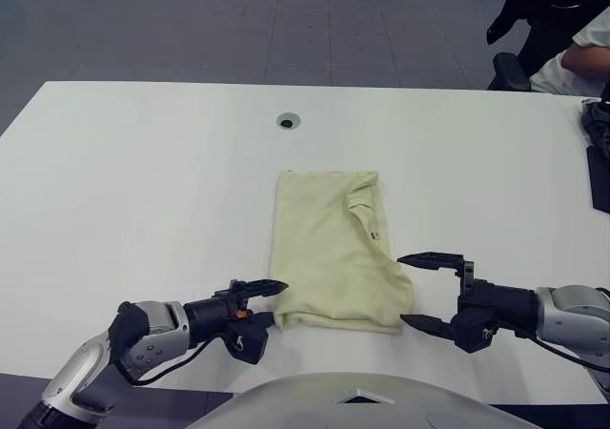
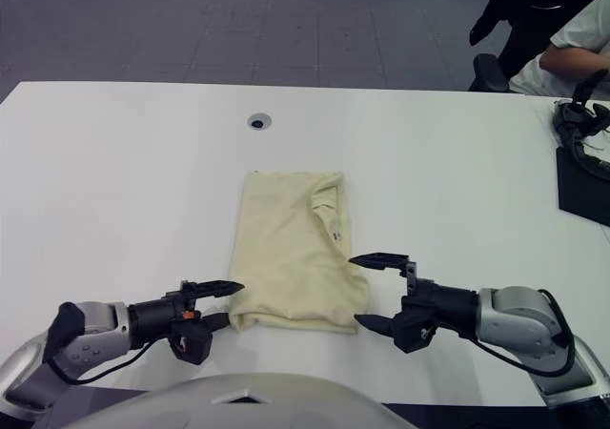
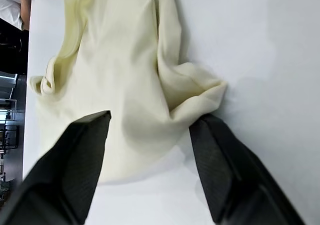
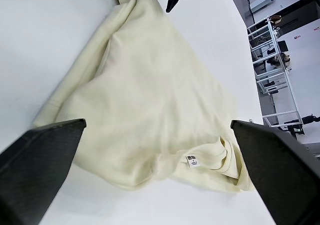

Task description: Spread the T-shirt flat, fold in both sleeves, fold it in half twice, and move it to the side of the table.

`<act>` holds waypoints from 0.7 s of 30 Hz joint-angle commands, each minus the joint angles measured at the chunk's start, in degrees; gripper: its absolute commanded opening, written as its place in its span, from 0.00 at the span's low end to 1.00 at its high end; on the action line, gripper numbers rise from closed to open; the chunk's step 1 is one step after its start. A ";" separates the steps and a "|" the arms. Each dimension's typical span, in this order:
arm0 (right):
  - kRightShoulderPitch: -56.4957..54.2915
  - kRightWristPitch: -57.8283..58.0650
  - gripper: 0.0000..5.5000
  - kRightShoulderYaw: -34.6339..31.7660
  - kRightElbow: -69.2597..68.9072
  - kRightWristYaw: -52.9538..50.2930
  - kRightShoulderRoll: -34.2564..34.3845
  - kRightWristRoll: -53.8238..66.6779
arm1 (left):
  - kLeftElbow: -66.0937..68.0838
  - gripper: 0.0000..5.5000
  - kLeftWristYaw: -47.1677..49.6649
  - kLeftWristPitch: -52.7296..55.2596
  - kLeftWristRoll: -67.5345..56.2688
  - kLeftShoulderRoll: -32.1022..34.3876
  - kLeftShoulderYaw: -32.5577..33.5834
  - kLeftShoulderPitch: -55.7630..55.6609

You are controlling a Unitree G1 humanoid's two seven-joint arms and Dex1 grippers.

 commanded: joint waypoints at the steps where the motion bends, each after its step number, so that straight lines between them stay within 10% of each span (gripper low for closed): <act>1: 1.56 0.66 0.98 0.16 0.12 0.94 -2.12 -1.01 | -1.26 0.39 -3.67 2.34 -2.19 1.52 -2.29 2.52; 13: 5.17 6.69 0.98 3.49 -2.46 5.63 -5.89 -1.77 | -1.94 0.01 -6.74 7.92 -12.32 3.39 1.24 2.46; 21: -1.49 2.83 0.95 9.75 3.35 2.52 -2.65 -8.52 | 1.30 0.00 -4.67 6.46 -10.57 2.42 1.05 0.71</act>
